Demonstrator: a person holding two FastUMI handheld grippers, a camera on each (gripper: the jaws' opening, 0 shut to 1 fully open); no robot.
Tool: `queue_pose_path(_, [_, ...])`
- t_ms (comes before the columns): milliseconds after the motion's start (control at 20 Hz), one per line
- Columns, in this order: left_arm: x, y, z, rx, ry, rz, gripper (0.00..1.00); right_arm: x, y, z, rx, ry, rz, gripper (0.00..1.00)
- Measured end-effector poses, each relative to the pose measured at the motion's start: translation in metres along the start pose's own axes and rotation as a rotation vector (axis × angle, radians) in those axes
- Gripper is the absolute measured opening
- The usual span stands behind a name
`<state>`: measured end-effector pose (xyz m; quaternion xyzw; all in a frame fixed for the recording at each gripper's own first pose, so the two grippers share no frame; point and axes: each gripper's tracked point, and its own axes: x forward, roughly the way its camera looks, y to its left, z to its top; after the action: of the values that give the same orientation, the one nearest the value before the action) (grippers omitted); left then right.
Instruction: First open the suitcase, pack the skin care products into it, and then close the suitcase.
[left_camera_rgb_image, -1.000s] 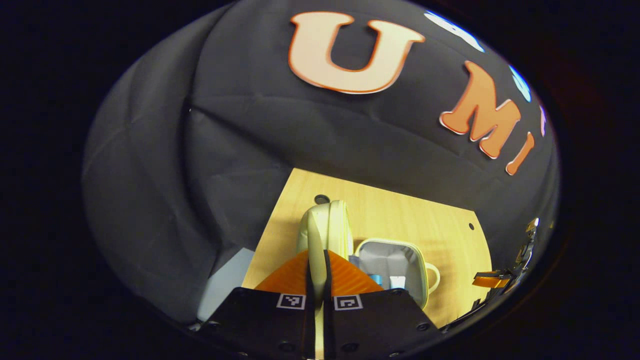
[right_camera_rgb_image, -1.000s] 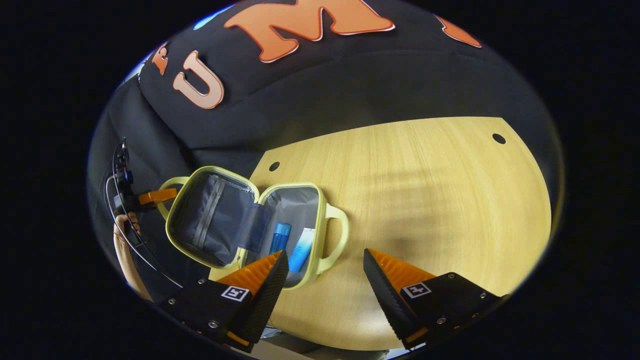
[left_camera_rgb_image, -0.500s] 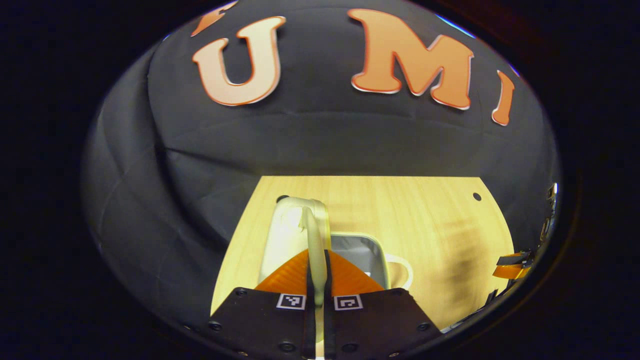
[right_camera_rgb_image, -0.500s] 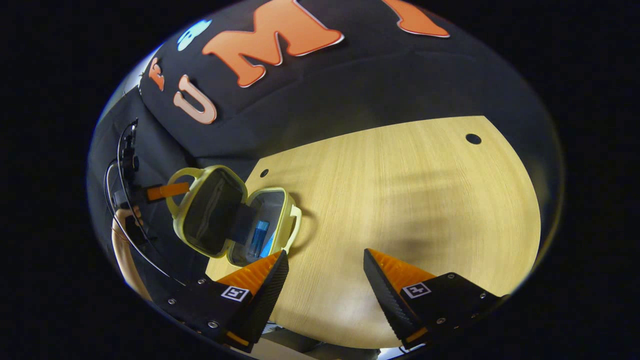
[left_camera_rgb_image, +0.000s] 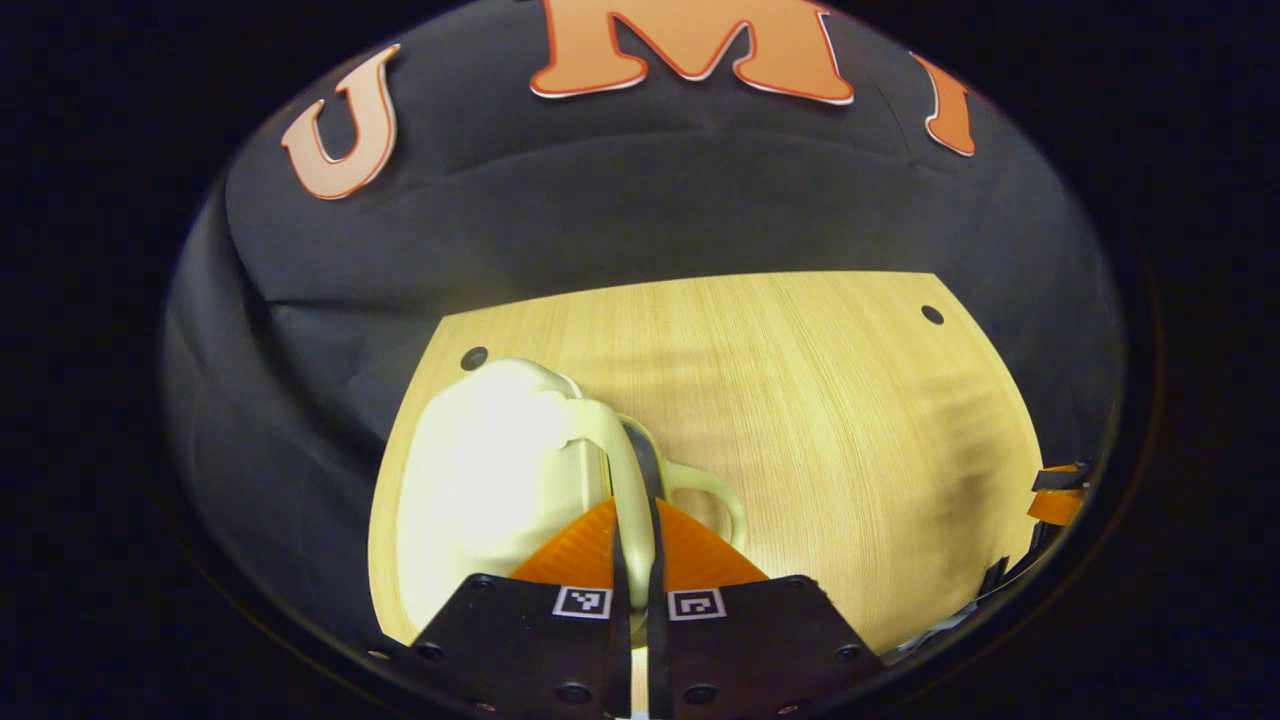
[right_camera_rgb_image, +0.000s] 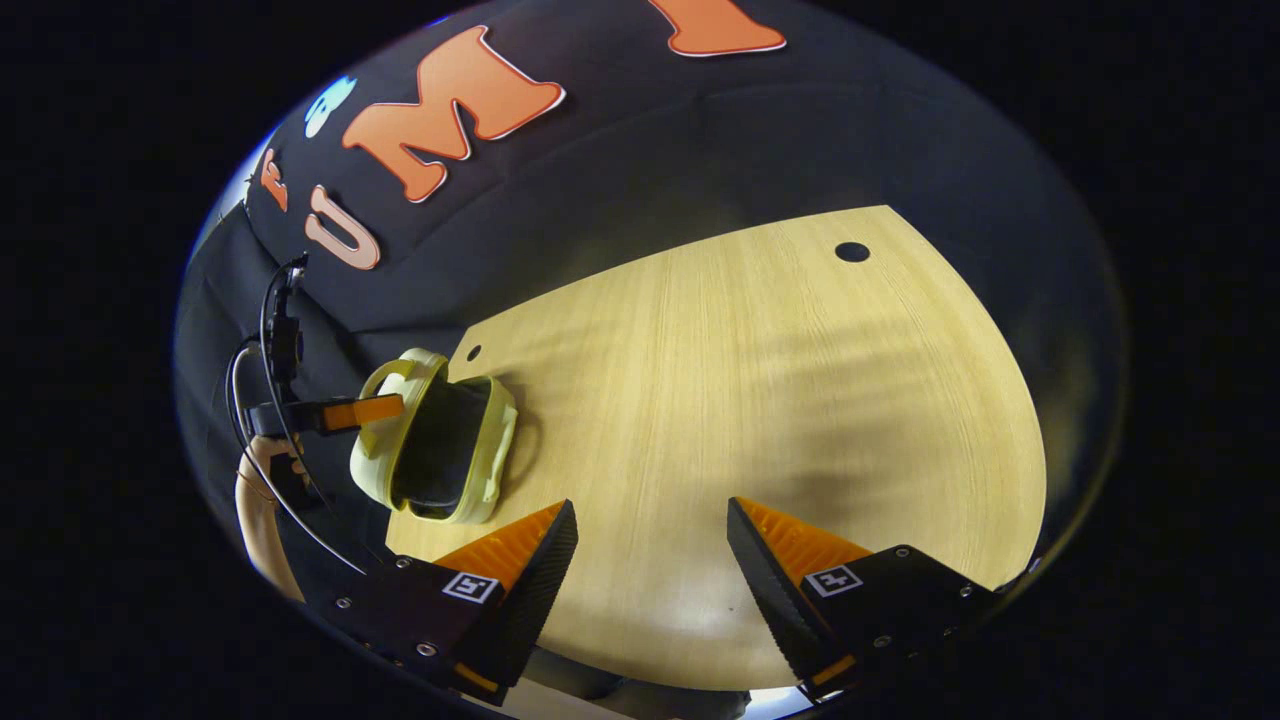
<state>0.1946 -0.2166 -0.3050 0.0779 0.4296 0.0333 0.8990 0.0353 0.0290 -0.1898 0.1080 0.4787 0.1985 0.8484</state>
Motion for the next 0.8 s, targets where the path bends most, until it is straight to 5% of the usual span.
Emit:
queue_pose_path(650, [0.039,-0.023,-0.018,0.052,0.159,-0.01,0.1,-0.006,-0.025,-0.023,-0.02,0.046,-0.016,0.96])
queue_pose_path(700, [0.04,-0.03,-0.024,0.023,0.181,-0.04,0.19,-0.006,-0.025,-0.024,-0.024,0.046,-0.018,0.96])
queue_pose_path(800, [0.021,-0.048,-0.027,-0.032,0.166,-0.1,0.73,-0.006,-0.025,-0.026,-0.033,0.038,-0.029,0.96])
